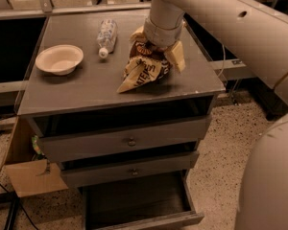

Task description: Place brown chip bag into bottom drawer

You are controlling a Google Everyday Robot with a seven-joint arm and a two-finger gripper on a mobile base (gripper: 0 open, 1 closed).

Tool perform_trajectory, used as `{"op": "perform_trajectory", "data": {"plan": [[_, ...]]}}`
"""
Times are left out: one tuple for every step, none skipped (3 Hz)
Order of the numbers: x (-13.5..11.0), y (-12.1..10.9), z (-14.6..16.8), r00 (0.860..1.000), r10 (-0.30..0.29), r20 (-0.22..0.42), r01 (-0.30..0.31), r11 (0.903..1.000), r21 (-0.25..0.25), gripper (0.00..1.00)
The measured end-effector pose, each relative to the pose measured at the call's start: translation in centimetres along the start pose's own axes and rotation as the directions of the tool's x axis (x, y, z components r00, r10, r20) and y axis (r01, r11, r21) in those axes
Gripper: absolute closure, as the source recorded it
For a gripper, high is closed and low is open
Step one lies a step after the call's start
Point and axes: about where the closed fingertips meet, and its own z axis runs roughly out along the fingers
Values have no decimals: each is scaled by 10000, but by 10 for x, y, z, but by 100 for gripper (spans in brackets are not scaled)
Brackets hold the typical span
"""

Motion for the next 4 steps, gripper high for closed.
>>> {"op": "perform_trajectory", "data": {"plan": [[-15, -8, 4, 9989, -391, 272, 392, 9992, -9, 0], [-15, -8, 4, 9989, -391, 272, 392, 9992, -9, 18], [-15, -8, 4, 9989, -391, 272, 392, 9992, -10, 50], [-15, -8, 4, 9989, -392, 273, 392, 9992, -10, 74]]}}
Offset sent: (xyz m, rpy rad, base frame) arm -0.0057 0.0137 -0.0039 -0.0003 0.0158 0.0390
